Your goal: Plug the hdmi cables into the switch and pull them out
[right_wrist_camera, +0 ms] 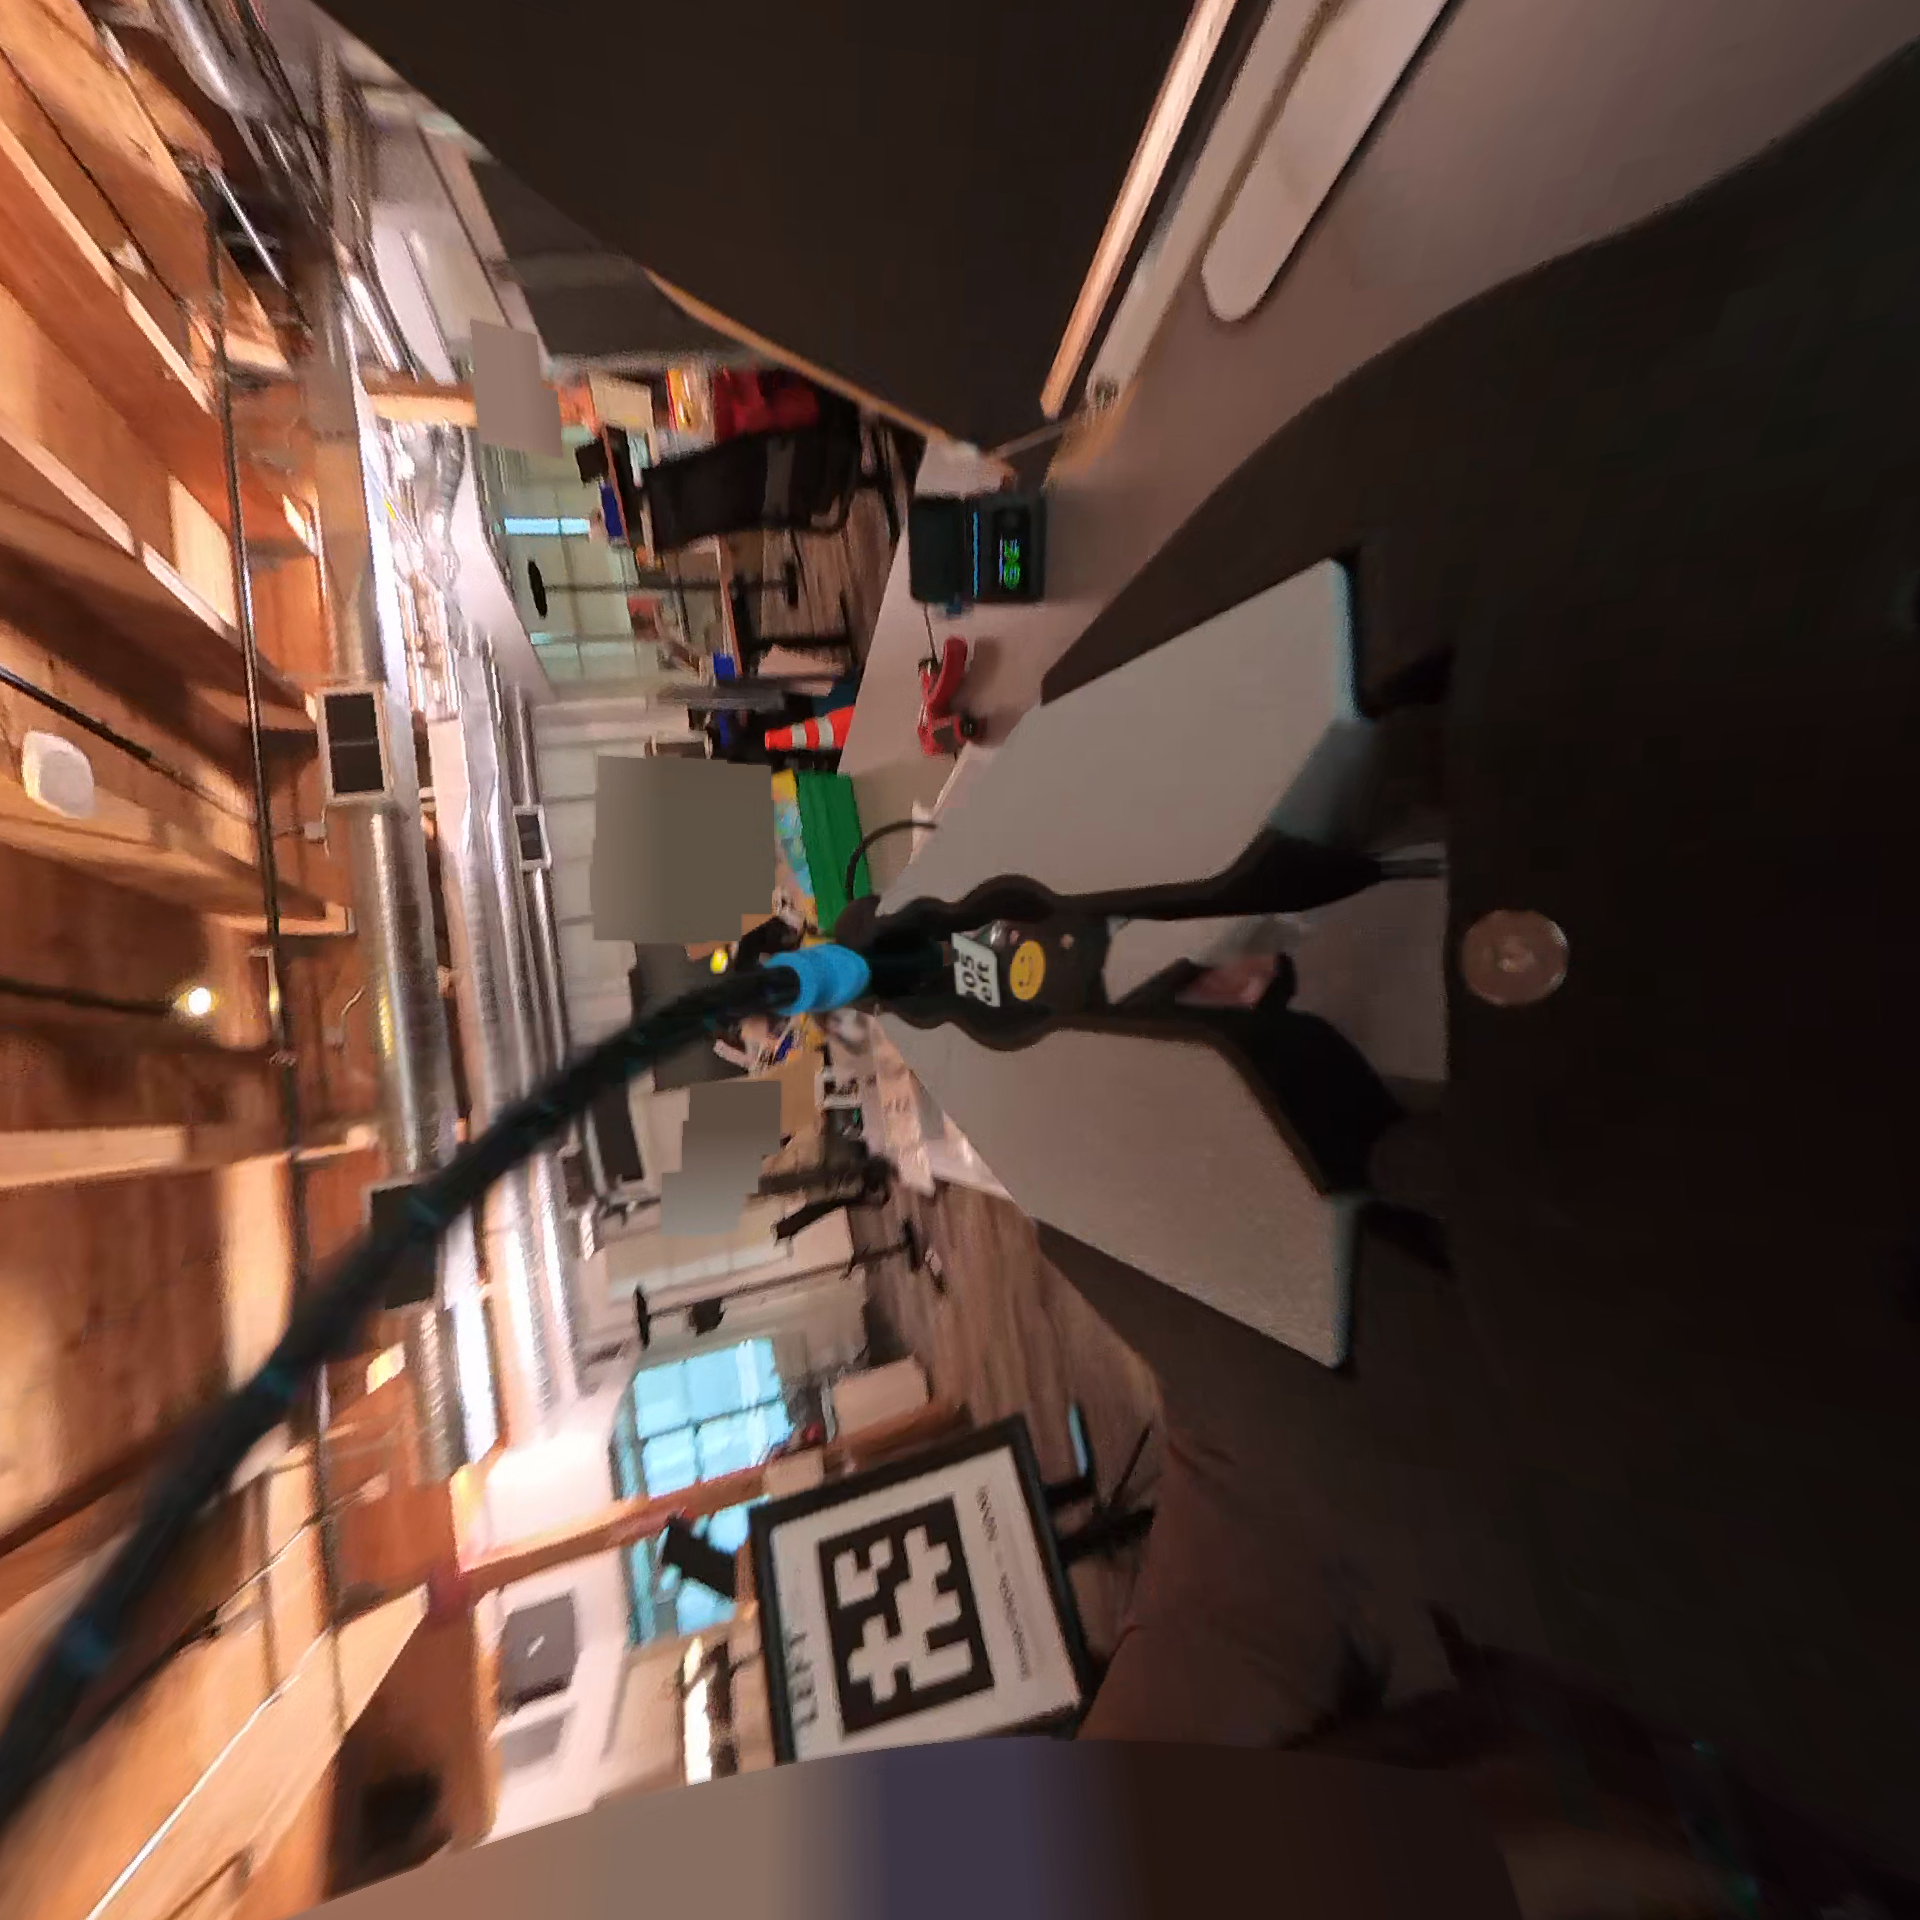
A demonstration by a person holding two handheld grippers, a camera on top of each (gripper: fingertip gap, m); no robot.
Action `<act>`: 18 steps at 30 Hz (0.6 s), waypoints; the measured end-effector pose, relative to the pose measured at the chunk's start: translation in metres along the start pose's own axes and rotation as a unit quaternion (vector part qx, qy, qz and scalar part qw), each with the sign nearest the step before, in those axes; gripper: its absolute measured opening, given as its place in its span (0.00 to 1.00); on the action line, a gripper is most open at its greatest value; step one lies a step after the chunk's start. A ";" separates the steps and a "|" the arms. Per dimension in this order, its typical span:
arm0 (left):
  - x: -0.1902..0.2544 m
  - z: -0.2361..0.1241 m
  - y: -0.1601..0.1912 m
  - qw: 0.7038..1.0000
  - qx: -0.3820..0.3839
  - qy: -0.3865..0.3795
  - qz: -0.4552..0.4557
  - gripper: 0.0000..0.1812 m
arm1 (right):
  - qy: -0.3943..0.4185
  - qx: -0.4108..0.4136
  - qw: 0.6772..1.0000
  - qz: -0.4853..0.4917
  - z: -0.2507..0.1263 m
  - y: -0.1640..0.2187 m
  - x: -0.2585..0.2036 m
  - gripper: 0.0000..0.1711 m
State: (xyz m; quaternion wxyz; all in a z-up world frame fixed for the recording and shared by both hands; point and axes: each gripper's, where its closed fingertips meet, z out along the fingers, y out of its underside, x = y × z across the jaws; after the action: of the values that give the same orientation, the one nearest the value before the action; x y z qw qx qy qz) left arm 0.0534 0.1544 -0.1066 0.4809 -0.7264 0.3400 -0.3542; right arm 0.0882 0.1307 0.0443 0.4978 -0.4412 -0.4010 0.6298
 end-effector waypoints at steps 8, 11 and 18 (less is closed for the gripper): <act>-0.020 -0.009 0.006 0.999 -0.005 -0.045 -0.005 0.06 | 0.336 -0.185 0.915 -0.125 -0.186 -0.097 0.014 0.04; -0.013 -0.002 0.012 0.998 -0.029 -0.047 0.021 0.06 | 0.494 -0.301 0.810 -0.100 -0.284 -0.100 0.029 0.04; -0.008 0.004 0.018 0.996 -0.042 -0.051 0.061 0.06 | 0.721 -0.464 0.498 -0.128 -0.417 -0.085 0.051 0.04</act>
State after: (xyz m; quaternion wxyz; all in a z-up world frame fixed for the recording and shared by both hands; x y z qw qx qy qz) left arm 0.0500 0.1577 -0.1258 0.4875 -0.7412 0.3730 -0.2718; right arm 0.5041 0.2234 -0.0043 0.4131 -0.8536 -0.1901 -0.2542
